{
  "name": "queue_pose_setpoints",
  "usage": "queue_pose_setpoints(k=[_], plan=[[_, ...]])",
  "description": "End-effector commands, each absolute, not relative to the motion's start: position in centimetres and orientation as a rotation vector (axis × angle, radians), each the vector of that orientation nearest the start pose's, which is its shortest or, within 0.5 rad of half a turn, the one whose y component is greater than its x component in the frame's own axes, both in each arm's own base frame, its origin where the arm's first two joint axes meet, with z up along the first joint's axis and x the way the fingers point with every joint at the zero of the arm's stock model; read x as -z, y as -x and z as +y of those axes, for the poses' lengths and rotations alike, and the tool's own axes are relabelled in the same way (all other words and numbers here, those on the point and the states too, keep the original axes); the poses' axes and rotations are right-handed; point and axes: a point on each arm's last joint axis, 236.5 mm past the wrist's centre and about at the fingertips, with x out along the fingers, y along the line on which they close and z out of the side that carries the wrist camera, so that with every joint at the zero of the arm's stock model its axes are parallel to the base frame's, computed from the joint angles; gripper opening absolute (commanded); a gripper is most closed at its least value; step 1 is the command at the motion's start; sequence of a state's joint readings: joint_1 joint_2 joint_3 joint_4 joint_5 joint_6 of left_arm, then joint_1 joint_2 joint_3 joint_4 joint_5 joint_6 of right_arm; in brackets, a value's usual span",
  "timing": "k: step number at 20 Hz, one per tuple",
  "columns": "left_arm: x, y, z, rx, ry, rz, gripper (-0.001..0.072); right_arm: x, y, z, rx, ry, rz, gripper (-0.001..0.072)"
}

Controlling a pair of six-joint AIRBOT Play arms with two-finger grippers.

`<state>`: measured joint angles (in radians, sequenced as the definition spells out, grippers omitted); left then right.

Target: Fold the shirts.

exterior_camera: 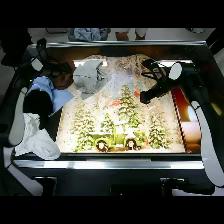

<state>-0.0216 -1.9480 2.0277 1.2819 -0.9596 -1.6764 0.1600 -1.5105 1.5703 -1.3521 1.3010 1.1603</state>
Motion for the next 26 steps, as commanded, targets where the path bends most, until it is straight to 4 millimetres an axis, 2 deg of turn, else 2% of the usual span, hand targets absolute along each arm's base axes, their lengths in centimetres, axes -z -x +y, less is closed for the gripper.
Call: queue_pose_setpoints(k=[1, 3, 5, 10, 15, 16, 18, 19, 20, 21, 22, 23, 24, 25, 26], plan=[[2.1, -64.4, -9.2, 0.251, 0.756, 0.991, 0.072, -5.7, -44.1, 12.8, -0.545, 0.235, 1.156, 0.0693], [4.6, -64.1, -10.2, 0.314, 0.824, 0.974, 0.072, -5.7, -43.9, 12.9, -0.551, 0.229, 1.16, 0.0692], [5.6, -63.5, -11.4, 0.375, 0.773, 0.981, 0.072, -5.6, -43.6, 12.9, -0.554, 0.229, 1.174, 0.0692], [4.9, -64.8, -13.6, 0.39, 0.714, 0.905, 0.072, -5.6, -43.5, 12.9, -0.543, 0.209, 1.183, 0.0692], [5.0, -66.2, -14.6, 0.357, 0.71, 0.84, 0.0714, -5.6, -43.3, 13.3, -0.552, 0.191, 1.187, 0.0692], [5.0, -66.3, -14.8, 0.357, 0.709, 0.838, 0.0588, -5.7, -43.2, 13.4, -0.557, 0.183, 1.19, 0.0692], [5.0, -66.4, -14.7, 0.334, 0.757, 0.846, 0.0264, -5.8, -43.2, 13.6, -0.564, 0.175, 1.188, 0.0692], [4.9, -66.4, -14.4, 0.325, 0.779, 0.851, 0.003, -5.9, -43.6, 13.7, -0.559, 0.174, 1.169, 0.0692], [4.3, -66.3, -14.1, 0.332, 0.789, 0.854, 0.0035, -6.1, -43.9, 13.4, -0.548, 0.184, 1.158, 0.0693], [2.9, -66.2, -14.1, 0.36, 0.803, 0.854, 0.0034, -6.5, -44.1, 13.0, -0.533, 0.201, 1.145, 0.0692], [0.3, -66.2, -14.1, 0.408, 0.799, 0.829, 0.0034, -7.4, -44.4, 12.1, -0.51, 0.252, 1.121, 0.0692], [-3.4, -66.0, -14.3, 0.479, 0.748, 0.764, 0.0033, -8.9, -44.9, 10.9, -0.472, 0.307, 1.085, 0.0692], [-8.6, -65.5, -14.6, 0.557, 0.673, 0.665, 0.0033, -11.0, -45.3, 9.5, -0.42, 0.36, 1.037, 0.0692], [-14.7, -64.2, -15.2, 0.633, 0.585, 0.551, 0.0032, -13.9, -45.6, 7.7, -0.354, 0.422, 0.974, 0.0693], [-20.6, -62.2, -16.0, 0.698, 0.507, 0.449, 0.0033, -17.1, -45.6, 6.2, -0.291, 0.47, 0.909, 0.0693]])
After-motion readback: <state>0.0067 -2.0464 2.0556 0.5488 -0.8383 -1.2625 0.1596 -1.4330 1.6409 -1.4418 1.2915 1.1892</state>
